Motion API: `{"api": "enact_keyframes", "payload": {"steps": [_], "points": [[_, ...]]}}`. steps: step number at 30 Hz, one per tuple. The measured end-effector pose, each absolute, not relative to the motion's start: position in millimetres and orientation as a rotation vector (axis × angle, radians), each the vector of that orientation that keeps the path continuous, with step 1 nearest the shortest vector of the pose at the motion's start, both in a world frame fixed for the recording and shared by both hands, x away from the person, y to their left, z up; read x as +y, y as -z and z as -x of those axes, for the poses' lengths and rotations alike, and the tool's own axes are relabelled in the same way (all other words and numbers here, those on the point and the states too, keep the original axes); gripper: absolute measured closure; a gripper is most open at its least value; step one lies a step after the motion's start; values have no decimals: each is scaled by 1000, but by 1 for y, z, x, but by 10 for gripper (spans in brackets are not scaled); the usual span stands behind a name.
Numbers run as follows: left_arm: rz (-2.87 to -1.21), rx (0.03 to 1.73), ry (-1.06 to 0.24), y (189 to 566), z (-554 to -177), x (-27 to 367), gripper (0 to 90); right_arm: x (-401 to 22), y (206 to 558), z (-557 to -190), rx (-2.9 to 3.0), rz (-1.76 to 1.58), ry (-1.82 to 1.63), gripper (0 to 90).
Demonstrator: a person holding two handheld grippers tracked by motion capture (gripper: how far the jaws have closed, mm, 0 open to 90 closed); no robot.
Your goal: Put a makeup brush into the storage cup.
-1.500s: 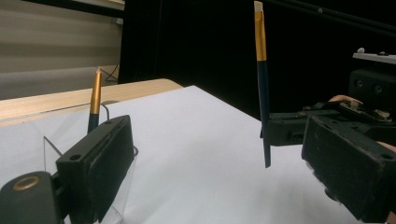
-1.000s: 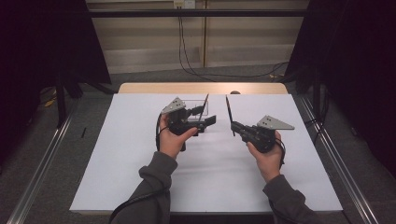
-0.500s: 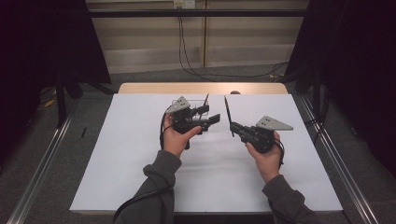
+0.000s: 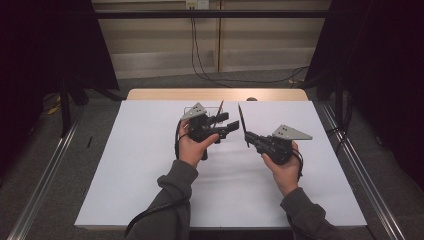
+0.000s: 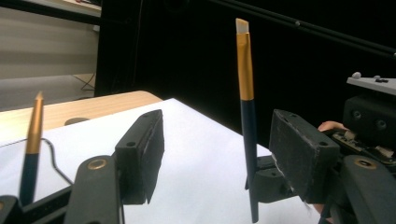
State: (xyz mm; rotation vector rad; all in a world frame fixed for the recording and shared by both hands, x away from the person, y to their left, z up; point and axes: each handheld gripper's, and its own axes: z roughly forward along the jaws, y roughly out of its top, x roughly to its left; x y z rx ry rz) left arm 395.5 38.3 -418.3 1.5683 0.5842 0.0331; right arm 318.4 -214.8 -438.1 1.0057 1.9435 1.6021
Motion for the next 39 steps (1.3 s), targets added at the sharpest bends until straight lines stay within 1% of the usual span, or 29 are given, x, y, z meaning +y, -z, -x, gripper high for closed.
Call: {"api": "enact_keyframes", "payload": {"steps": [5,16,22,30,33,39], "points": [[-1570,576,-24,418,-395,35,387,-214,439,-318,1954,-996,-1599,855],[-1555,573,9,417,-393,30,514,-211,440,-318,1962,-983,-1600,855],[-1555,569,14,416,-392,26,596,-210,440,-318,1966,-981,-1606,855],[-1567,558,16,415,-391,25,771,-209,440,-318,1972,-976,-1601,854],[-1556,568,30,415,-391,25,808,-209,441,-318,1969,-975,-1603,854],[-1566,567,38,415,-390,24,831,-207,442,-318,1969,-984,-1610,854]]}}
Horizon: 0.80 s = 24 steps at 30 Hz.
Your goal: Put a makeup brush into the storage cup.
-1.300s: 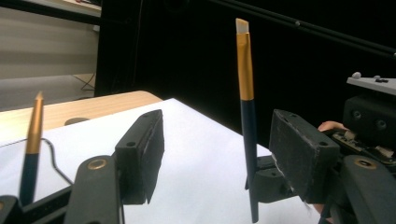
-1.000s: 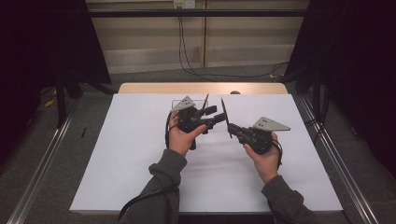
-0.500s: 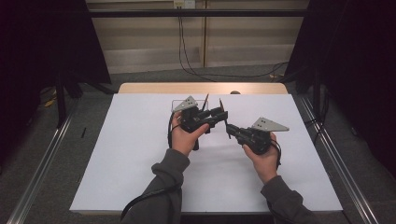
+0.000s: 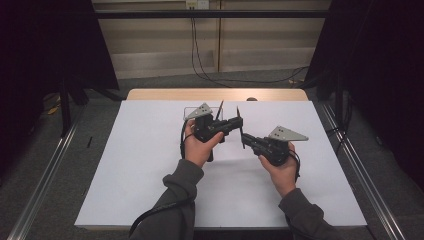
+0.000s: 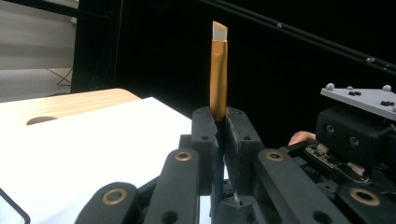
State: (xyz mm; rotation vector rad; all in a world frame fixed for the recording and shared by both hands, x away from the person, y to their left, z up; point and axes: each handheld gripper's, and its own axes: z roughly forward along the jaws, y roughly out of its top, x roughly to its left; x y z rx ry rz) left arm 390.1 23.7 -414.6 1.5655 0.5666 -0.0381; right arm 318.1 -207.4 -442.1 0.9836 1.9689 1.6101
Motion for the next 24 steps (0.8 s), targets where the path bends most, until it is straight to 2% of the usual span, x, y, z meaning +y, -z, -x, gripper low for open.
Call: {"api": "enact_keyframes", "payload": {"steps": [24], "points": [[-1588,549,7,412,-388,23,833,-206,444,-319,1967,-999,-1638,851]]}}
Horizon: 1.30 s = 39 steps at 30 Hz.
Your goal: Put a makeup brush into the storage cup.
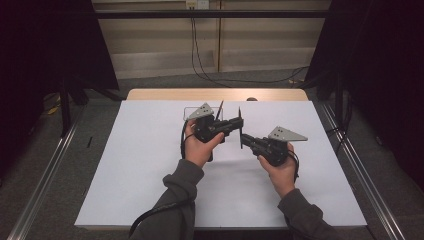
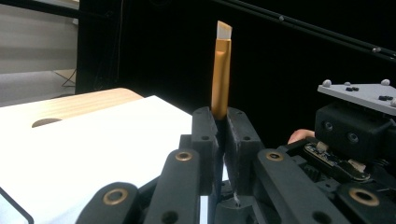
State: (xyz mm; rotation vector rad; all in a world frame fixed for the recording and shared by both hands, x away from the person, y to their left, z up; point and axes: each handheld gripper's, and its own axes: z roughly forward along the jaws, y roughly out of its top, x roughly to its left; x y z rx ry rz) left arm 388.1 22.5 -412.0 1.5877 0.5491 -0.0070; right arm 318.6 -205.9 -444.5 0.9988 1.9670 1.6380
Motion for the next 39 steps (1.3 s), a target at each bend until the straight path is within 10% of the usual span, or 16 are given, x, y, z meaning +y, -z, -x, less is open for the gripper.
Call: {"api": "enact_keyframes", "payload": {"steps": [8,39], "points": [[-1608,534,-14,409,-389,25,833,-208,444,-318,1945,-1007,-1654,817],[-1602,553,-56,406,-389,46,830,-214,447,-322,1900,-958,-1629,154]]}}
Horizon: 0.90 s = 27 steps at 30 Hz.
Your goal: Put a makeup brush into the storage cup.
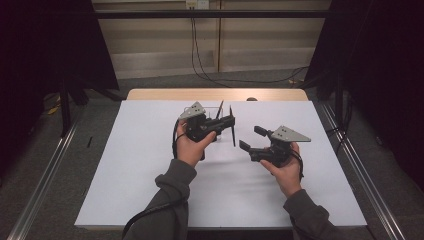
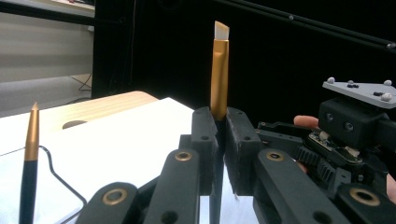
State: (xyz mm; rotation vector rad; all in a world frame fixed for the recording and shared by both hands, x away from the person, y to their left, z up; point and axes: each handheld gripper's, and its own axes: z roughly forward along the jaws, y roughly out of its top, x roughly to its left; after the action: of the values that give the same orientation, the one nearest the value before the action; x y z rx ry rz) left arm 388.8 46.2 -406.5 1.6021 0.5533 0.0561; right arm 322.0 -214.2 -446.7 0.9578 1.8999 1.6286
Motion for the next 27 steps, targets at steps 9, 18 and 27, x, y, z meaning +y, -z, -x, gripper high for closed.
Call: {"api": "enact_keyframes", "payload": {"steps": [9,18,27], "points": [[-1601,561,-69,407,-389,51,830,-217,448,-322,1904,-982,-1619,115],[-1604,554,-82,405,-389,55,831,-223,447,-320,1911,-978,-1613,102],[-1616,545,-96,403,-388,56,834,-233,447,-316,1937,-950,-1609,81]]}}
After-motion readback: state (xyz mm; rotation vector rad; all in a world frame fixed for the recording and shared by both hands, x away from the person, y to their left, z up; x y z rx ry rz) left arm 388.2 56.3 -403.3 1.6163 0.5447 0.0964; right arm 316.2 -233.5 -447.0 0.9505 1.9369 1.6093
